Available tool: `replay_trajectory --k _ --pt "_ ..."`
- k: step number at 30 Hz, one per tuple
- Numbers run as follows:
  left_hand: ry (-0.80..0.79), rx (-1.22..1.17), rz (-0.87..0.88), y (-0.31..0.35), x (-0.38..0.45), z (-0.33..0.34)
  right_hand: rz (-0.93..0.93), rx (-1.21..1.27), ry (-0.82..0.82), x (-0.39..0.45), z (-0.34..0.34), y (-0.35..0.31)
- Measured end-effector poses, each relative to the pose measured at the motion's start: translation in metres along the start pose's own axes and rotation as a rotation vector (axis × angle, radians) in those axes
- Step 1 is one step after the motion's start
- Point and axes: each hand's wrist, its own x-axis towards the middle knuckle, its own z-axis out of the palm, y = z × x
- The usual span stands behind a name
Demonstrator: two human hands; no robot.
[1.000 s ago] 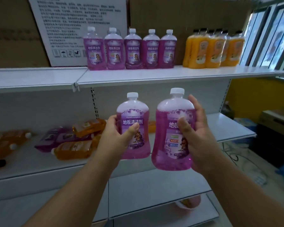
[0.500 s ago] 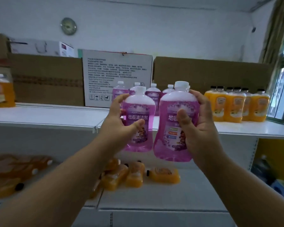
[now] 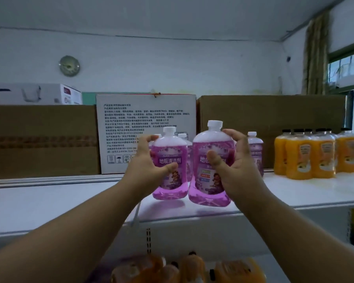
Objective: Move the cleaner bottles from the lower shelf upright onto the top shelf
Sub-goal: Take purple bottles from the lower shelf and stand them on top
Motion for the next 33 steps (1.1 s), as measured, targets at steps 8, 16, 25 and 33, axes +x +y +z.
replay_trajectory --k 8,16,25,33 --pt "-0.012 0.295 0.103 -0.04 0.021 -0.011 0.06 -0.042 -0.006 0.02 0.025 0.044" --pt "-0.13 0.661 0.29 -0.04 0.041 -0.024 0.048 -0.295 -0.099 0.033 0.018 0.057" --pt "-0.027 0.966 0.299 -0.061 0.07 -0.02 0.018 -0.553 -0.182 0.061 0.007 0.071" --pt "0.012 0.965 0.302 -0.074 0.077 -0.015 -0.033 -0.693 -0.088 0.066 0.01 0.083"
